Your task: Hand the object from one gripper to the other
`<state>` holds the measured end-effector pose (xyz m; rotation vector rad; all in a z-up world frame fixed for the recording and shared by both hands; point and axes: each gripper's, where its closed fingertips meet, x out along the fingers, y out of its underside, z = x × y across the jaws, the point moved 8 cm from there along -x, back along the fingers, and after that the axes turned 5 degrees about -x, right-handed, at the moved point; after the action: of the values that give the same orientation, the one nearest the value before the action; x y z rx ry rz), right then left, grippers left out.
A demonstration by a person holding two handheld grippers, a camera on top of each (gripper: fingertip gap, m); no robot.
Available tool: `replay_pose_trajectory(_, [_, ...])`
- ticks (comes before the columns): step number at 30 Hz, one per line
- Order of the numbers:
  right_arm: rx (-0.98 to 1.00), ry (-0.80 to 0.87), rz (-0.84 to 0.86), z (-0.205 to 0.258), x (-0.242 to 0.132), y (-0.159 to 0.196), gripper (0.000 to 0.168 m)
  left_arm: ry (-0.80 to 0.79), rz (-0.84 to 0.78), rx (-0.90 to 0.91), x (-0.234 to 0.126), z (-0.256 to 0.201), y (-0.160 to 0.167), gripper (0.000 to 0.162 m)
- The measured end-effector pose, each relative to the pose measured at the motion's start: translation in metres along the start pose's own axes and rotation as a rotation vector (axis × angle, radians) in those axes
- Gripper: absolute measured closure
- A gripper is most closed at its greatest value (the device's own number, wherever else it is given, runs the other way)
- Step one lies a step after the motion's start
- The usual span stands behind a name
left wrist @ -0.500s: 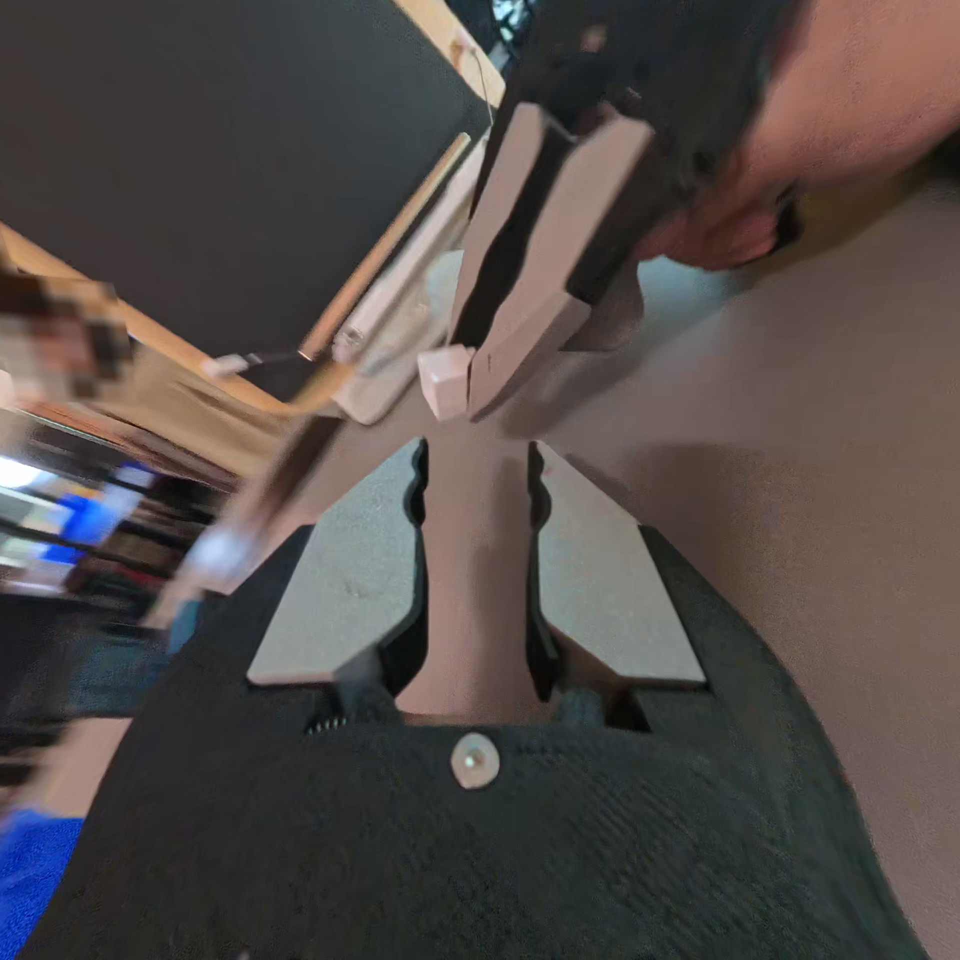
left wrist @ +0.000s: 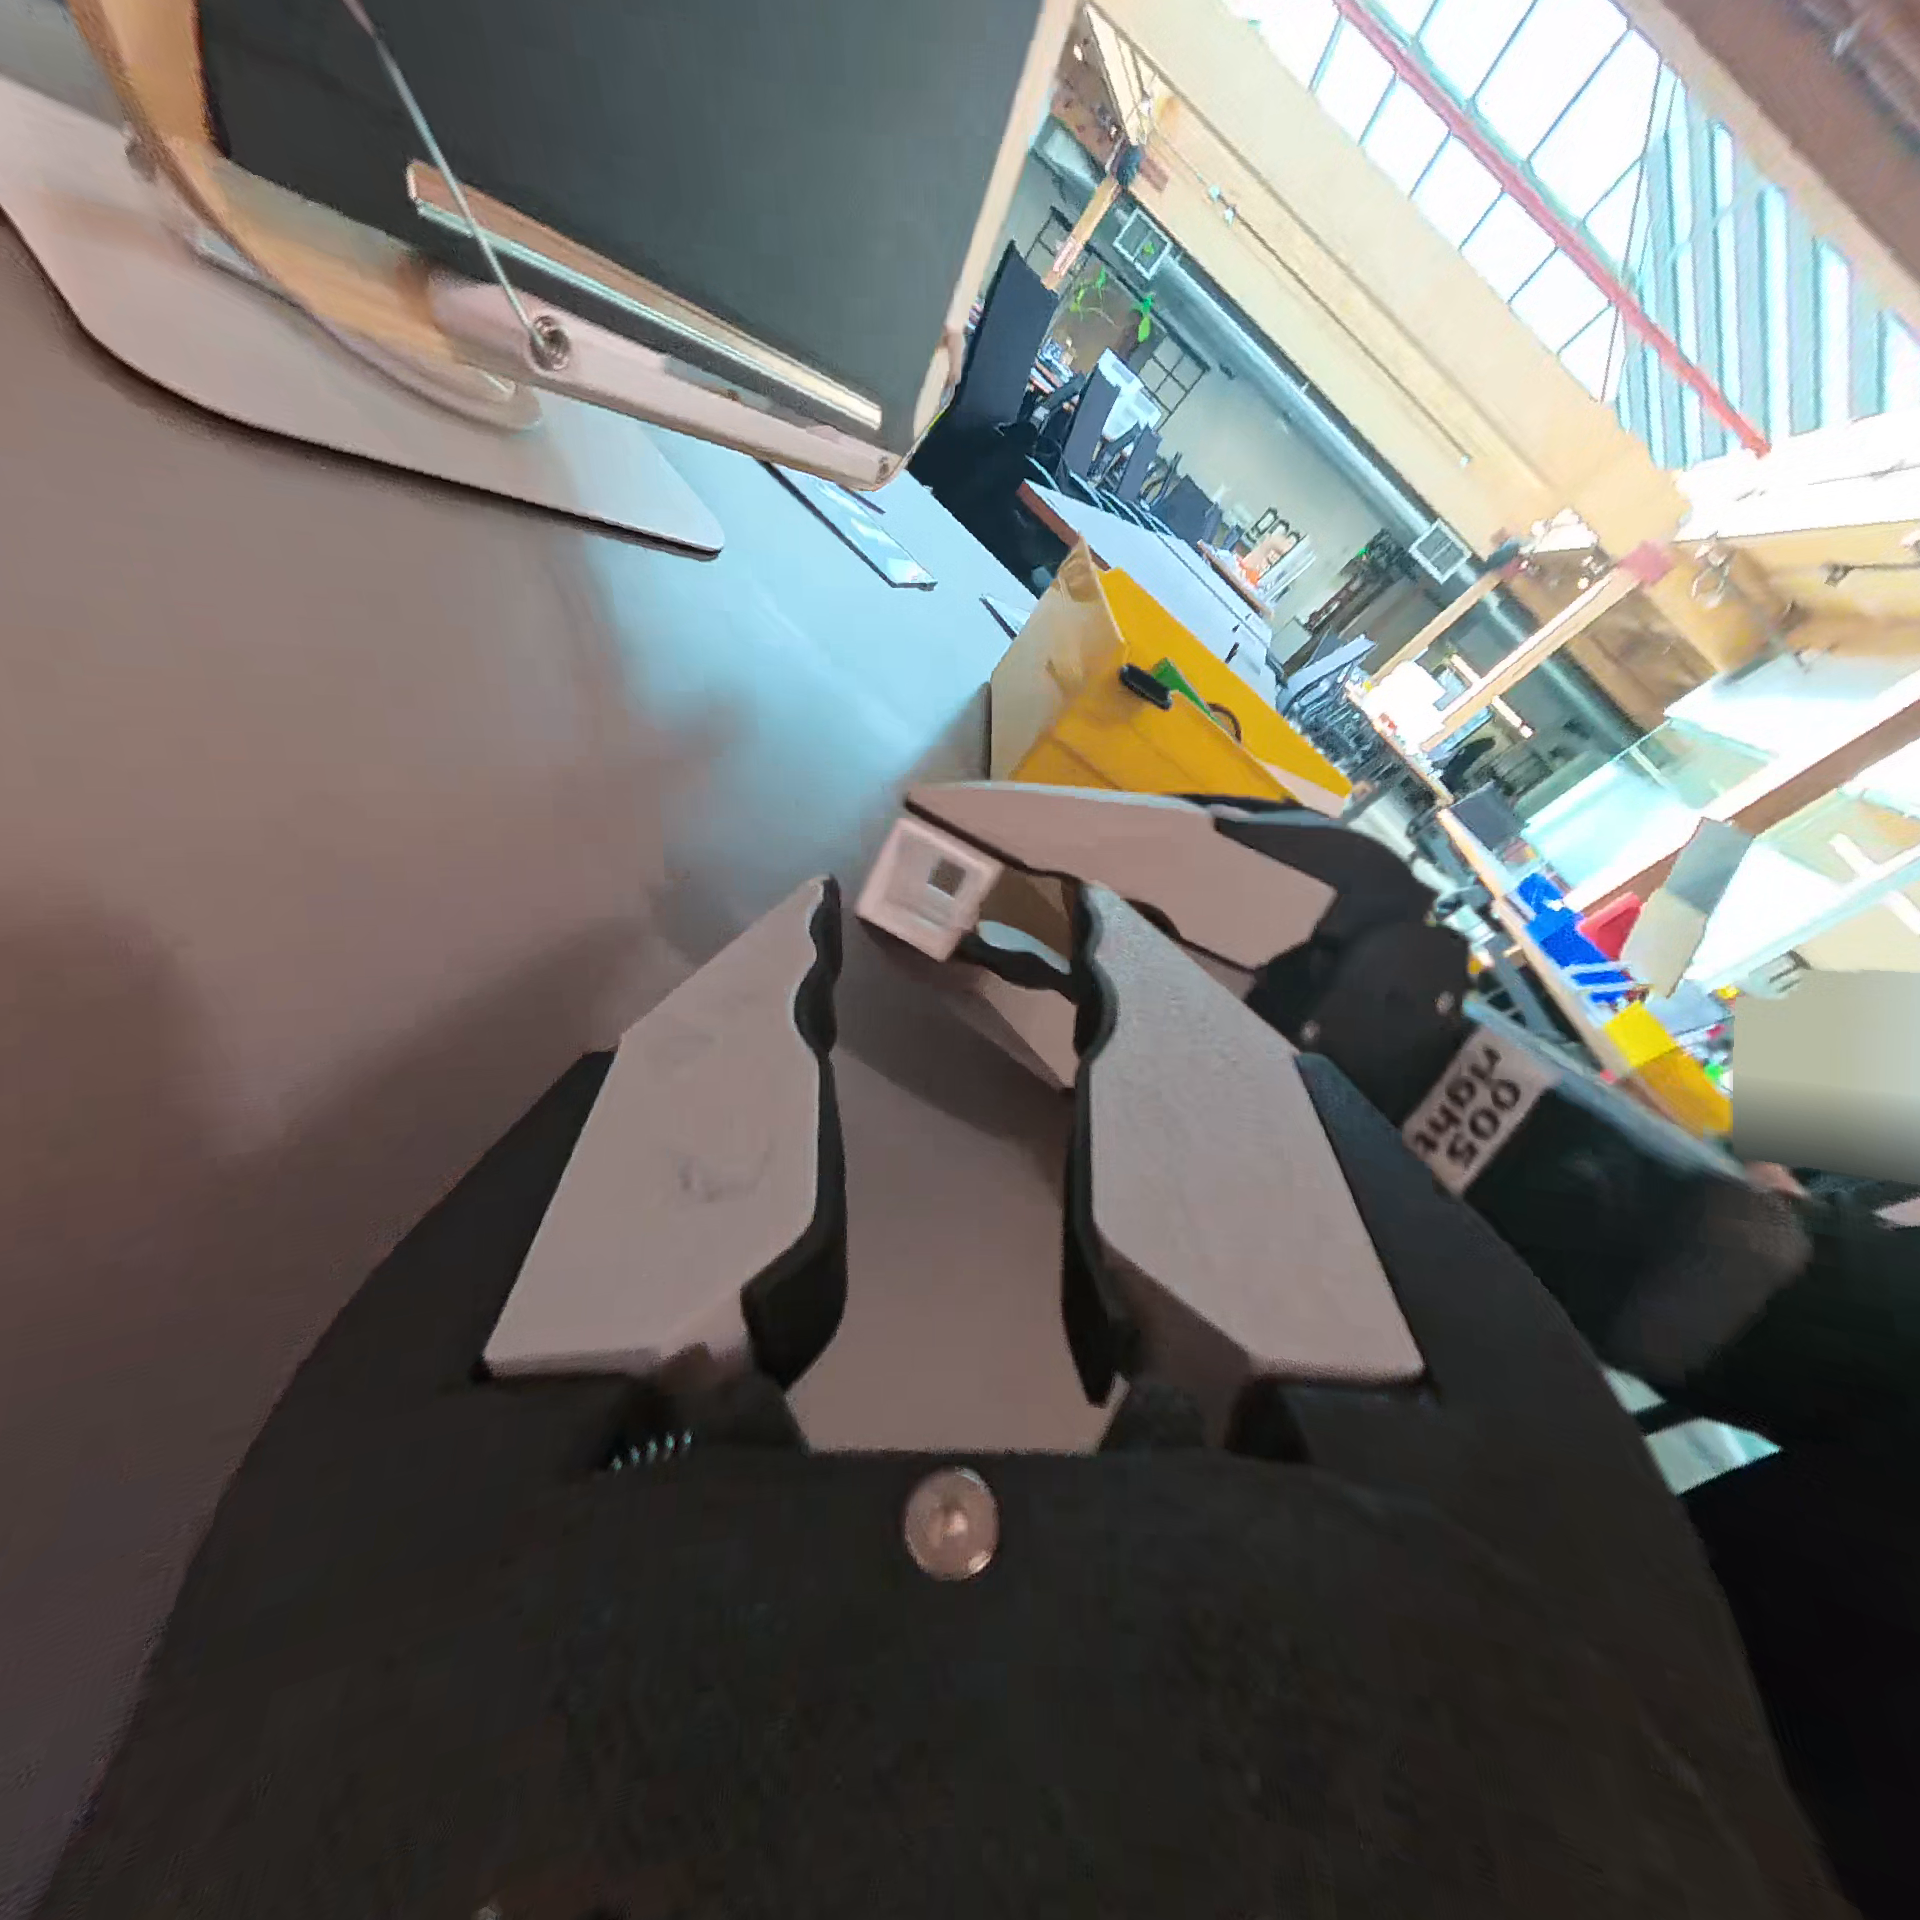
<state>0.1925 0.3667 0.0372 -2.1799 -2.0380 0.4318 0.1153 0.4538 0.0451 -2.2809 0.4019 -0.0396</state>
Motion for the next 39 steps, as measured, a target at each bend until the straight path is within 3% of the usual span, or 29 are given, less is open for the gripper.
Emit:
replay_pose_trajectory(4, [-0.121,0.040,-0.006,0.008,-0.003,-0.012,0.150,0.076,-0.015,-0.093,0.002,0.000,0.001,0.122])
replay_pose_trajectory(5, [-0.134,0.051,-0.002,0.010,-0.003,-0.013,0.150,0.067,-0.018,-0.094,0.001,0.002,0.001,0.130])
replay_pose_trajectory(7, [-0.103,0.040,-0.010,0.010,-0.004,-0.013,0.150,0.033,-0.035,-0.038,-0.004,0.003,-0.002,0.160])
replay_pose_trajectory(8, [-0.061,0.011,-0.022,0.009,-0.004,-0.012,0.150,0.026,-0.022,0.000,-0.006,0.002,-0.003,0.162])
replay_pose_trajectory(10, [0.065,-0.059,-0.007,0.006,-0.003,-0.006,0.151,0.047,0.007,0.048,-0.007,-0.003,-0.002,0.162])
replay_pose_trajectory(12, [0.164,-0.099,0.020,0.000,-0.001,0.003,0.168,0.068,0.012,0.046,-0.005,-0.006,-0.001,0.162])
replay_pose_trajectory(16, [0.156,-0.069,-0.010,-0.005,-0.005,0.003,0.168,0.067,0.027,0.008,0.002,-0.003,0.003,0.162])
replay_pose_trajectory(21, [0.256,-0.194,0.140,0.008,0.014,0.022,0.168,-0.148,0.081,0.163,0.000,0.009,0.004,0.161])
replay_pose_trajectory(27, [0.714,-0.330,0.144,-0.012,0.014,0.053,0.168,-0.240,0.145,0.304,-0.008,-0.001,0.006,0.129])
replay_pose_trajectory(29, [0.782,-0.310,0.133,-0.018,0.013,0.062,0.168,-0.214,0.193,0.349,-0.009,-0.009,0.014,0.127])
replay_pose_trajectory(32, [0.794,-0.289,0.142,-0.020,0.014,0.069,0.166,-0.314,0.364,0.428,-0.010,-0.011,0.030,0.120])
replay_pose_trajectory(35, [0.776,-0.297,0.145,-0.018,0.016,0.067,0.162,-0.420,0.525,0.541,-0.002,-0.002,0.050,0.122])
replay_pose_trajectory(36, [0.776,-0.309,0.137,-0.017,0.015,0.064,0.161,-0.415,0.532,0.565,0.003,0.000,0.054,0.126])
replay_pose_trajectory(37, [0.782,-0.327,0.123,-0.016,0.015,0.061,0.161,-0.393,0.541,0.558,0.005,-0.001,0.055,0.141])
replay_pose_trajectory(39, [0.816,-0.384,0.085,-0.015,0.013,0.053,0.160,-0.365,0.545,0.562,0.009,-0.002,0.053,0.143])
